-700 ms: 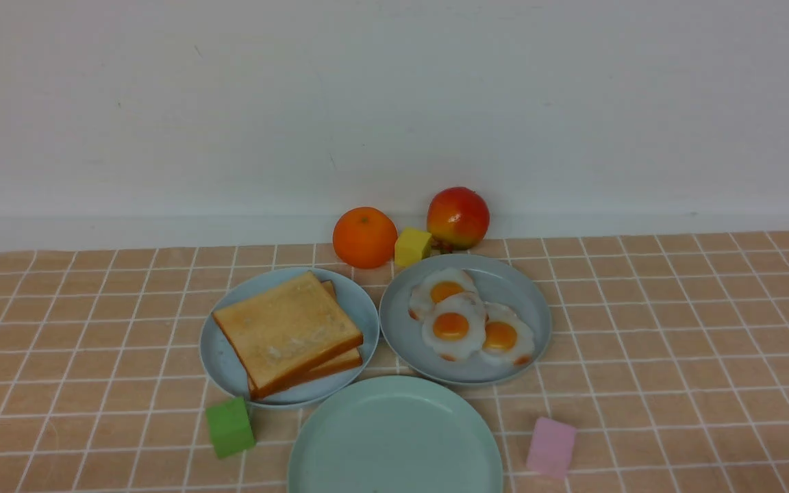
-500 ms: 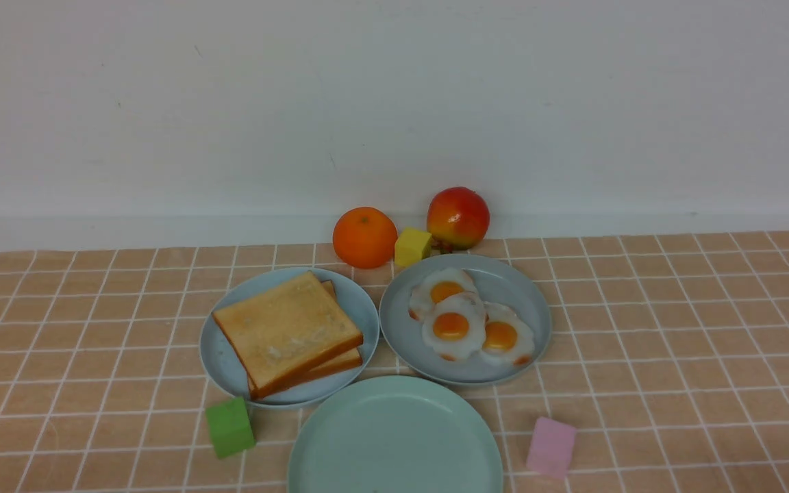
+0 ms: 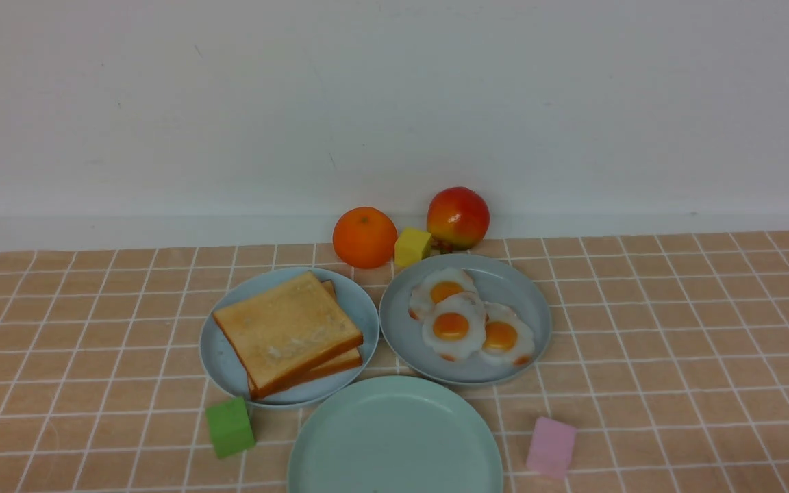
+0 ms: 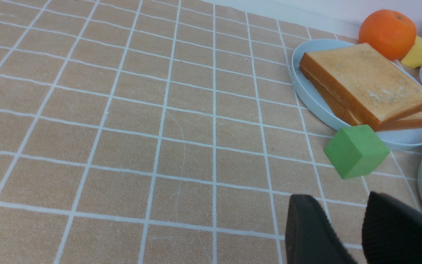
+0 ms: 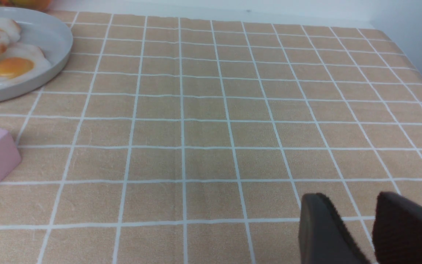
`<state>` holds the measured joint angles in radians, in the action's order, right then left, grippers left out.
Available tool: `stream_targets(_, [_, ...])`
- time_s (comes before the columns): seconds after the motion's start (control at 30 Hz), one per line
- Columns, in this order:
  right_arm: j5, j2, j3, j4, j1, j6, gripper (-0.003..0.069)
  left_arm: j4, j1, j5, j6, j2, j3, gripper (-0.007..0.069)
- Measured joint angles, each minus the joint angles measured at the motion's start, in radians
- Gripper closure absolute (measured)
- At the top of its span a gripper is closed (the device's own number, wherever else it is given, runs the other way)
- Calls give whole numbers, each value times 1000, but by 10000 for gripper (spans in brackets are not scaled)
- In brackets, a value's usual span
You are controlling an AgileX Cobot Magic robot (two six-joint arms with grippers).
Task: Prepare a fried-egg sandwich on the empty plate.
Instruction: Use the left arm to grab a slice of bread
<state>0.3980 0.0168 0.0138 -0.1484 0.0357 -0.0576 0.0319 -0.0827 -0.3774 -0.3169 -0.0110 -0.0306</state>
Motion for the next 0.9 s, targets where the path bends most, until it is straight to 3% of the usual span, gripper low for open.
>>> stream_targets(0.67, [-6,0,0,-58,0,3,419,0,0,25,0,0,0,386])
stream_targets(0.77, [-37,0,5,-57,0,3,419,0,0,66,0,0,0,386])
stream_targets(0.9, [-199,0,12,-57,0,3,419,0,0,202,0,0,0,386])
